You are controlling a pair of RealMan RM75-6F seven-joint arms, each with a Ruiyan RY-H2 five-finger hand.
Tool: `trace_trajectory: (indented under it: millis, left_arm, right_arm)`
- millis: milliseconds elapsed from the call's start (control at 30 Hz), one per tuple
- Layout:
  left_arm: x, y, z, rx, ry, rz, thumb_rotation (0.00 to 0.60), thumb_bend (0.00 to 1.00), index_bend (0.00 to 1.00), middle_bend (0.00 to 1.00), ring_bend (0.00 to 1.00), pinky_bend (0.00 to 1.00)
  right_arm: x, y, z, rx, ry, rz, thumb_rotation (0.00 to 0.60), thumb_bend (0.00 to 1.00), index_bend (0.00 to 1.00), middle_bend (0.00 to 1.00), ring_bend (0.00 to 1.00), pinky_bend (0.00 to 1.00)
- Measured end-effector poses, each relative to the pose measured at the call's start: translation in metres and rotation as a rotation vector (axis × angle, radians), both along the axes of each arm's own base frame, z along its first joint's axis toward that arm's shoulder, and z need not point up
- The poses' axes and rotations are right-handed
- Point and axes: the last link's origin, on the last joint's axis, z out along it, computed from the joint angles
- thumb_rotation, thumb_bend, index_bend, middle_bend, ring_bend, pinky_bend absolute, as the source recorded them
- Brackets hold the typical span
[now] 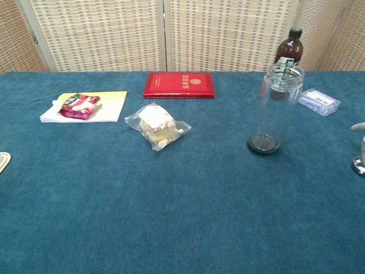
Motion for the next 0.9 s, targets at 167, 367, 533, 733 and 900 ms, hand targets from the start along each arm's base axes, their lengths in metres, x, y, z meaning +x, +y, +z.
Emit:
trace_trajectory:
  millis: [167, 367, 533, 733, 900]
  left_arm:
    - [0.000, -0.001, 0.002, 0.002, -0.006, -0.008, 0.600, 0.42, 0.00, 0.00, 0.00, 0.01]
    - [0.000, -0.002, 0.003, 0.010, -0.009, -0.011, 0.600, 0.42, 0.00, 0.00, 0.00, 0.01]
    - [0.000, -0.002, 0.003, 0.013, -0.011, -0.017, 0.600, 0.42, 0.00, 0.00, 0.00, 0.01]
    - [0.001, -0.003, 0.004, 0.015, -0.012, -0.028, 0.600, 0.42, 0.00, 0.00, 0.00, 0.01]
    - [0.002, -0.003, 0.003, 0.017, -0.011, -0.032, 0.600, 0.42, 0.00, 0.00, 0.00, 0.01]
  right_arm:
    - [0.001, 0.001, 0.000, -0.002, 0.006, 0.006, 0.600, 0.48, 0.54, 0.00, 0.00, 0.00]
    - [0.002, 0.003, -0.002, 0.007, 0.012, 0.015, 0.600, 0.49, 0.56, 0.01, 0.00, 0.00]
    - [0.002, 0.004, -0.002, 0.006, 0.013, 0.019, 0.600, 0.50, 0.57, 0.02, 0.00, 0.00]
    - [0.007, 0.005, 0.002, -0.002, 0.011, 0.035, 0.600, 0.51, 0.58, 0.02, 0.00, 0.00]
    - [0.020, 0.006, 0.010, -0.010, 0.007, 0.062, 0.600, 0.51, 0.58, 0.02, 0.00, 0.00]
